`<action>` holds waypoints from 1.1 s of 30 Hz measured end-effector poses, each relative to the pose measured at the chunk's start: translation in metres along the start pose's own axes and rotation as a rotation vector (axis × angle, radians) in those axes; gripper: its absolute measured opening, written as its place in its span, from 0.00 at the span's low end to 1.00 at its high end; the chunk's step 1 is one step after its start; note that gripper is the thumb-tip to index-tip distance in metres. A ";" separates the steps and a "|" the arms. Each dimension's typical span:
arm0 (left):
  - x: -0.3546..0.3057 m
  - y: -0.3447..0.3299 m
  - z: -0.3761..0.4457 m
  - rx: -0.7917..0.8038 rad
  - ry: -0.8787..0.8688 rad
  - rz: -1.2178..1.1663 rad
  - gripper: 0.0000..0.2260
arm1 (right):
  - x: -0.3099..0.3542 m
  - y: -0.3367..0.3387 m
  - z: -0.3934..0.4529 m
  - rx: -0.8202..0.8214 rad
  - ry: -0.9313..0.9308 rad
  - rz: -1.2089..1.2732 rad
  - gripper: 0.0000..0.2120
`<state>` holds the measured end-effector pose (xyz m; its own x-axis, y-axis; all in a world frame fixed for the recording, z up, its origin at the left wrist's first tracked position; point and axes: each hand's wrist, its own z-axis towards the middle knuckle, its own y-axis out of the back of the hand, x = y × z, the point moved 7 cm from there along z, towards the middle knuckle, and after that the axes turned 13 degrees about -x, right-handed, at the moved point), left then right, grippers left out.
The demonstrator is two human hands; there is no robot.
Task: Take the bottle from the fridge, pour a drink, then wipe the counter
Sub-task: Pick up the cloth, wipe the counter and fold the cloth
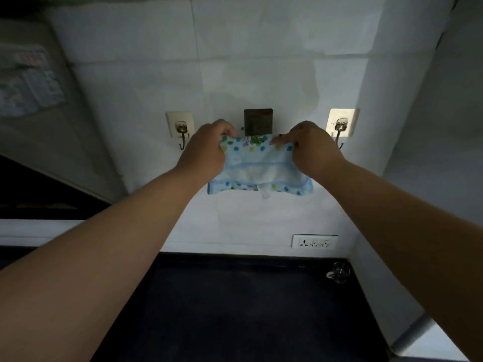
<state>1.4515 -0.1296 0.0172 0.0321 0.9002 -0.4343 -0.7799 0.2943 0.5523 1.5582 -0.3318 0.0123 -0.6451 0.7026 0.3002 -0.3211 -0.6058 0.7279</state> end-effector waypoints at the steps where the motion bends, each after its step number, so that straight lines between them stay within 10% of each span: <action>1: 0.000 0.001 0.009 -0.031 -0.008 -0.004 0.22 | 0.000 0.001 0.009 -0.020 -0.023 0.015 0.27; 6: 0.017 -0.009 0.041 -0.148 0.082 0.053 0.19 | 0.007 -0.017 0.039 -0.025 -0.095 0.069 0.25; 13: 0.040 -0.099 -0.003 0.404 0.169 0.233 0.18 | 0.000 -0.078 0.004 0.159 -0.127 0.018 0.21; 18: 0.015 -0.090 -0.011 0.067 0.233 -0.123 0.16 | -0.001 -0.067 0.006 0.055 -0.153 0.026 0.17; 33: -0.041 -0.055 -0.027 0.218 0.112 -0.001 0.22 | 0.034 -0.002 -0.038 0.220 -0.166 0.252 0.19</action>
<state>1.4765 -0.1909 -0.0144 -0.0466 0.8623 -0.5043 -0.6265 0.3680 0.6871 1.5111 -0.3209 -0.0023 -0.5576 0.6038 0.5697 0.0017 -0.6854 0.7281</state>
